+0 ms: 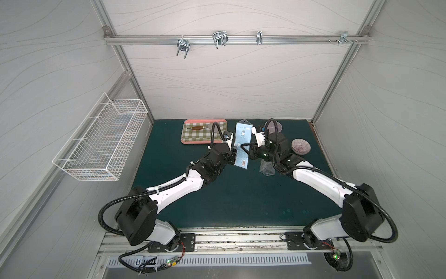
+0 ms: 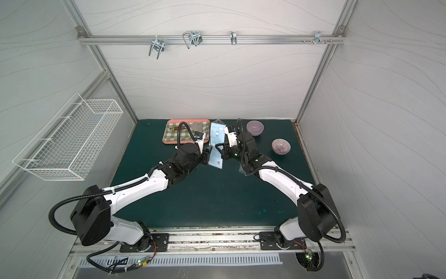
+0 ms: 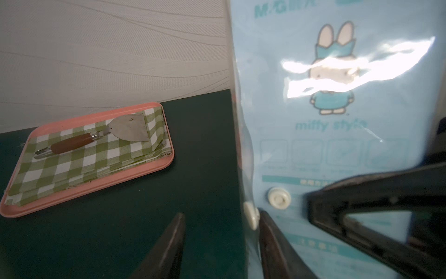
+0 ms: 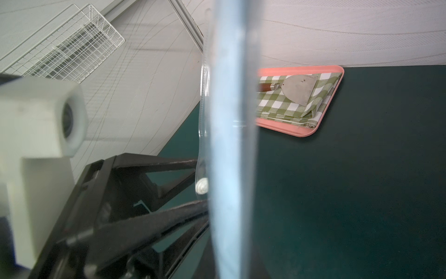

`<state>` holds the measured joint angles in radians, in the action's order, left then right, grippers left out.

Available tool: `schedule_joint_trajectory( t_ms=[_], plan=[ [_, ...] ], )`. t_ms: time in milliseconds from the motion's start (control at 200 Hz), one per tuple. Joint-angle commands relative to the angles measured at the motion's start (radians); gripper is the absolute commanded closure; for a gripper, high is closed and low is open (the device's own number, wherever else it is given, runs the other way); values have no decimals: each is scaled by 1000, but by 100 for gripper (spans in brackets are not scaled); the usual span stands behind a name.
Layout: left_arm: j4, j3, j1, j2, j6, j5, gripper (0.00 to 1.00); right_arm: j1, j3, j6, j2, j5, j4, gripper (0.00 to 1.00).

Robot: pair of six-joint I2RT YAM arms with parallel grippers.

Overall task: Open the ruler set and take out the ruler
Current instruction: Open the ruler set bag.

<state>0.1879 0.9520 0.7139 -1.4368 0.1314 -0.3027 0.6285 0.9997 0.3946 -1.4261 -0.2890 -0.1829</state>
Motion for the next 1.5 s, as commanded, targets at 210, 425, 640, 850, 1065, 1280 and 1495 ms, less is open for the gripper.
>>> schedule_joint_trajectory(
  t_ms=[210, 425, 640, 850, 1065, 1280, 1495],
  plan=[
    [133, -51, -77, 45, 63, 176, 68, 10, 33, -3, 2, -32, -13, 100],
    [194, -78, -94, 56, 62, 278, 68, 9, 31, 1, -4, -49, -21, 100],
    [226, -97, -115, 64, 82, 361, 70, 8, 28, -3, 4, -54, -17, 100],
    [262, -97, -125, 61, 86, 370, 79, 8, 30, 0, 3, -72, -21, 100],
    [253, -88, -130, 58, 86, 382, 92, 8, 27, -2, 5, -85, -27, 100],
    [202, -95, -144, 89, 85, 399, 100, -9, 27, 10, 0, -118, -31, 100],
    [121, -87, -156, 150, 77, 407, 100, -31, 16, 49, -29, -155, -68, 96]
  ],
)
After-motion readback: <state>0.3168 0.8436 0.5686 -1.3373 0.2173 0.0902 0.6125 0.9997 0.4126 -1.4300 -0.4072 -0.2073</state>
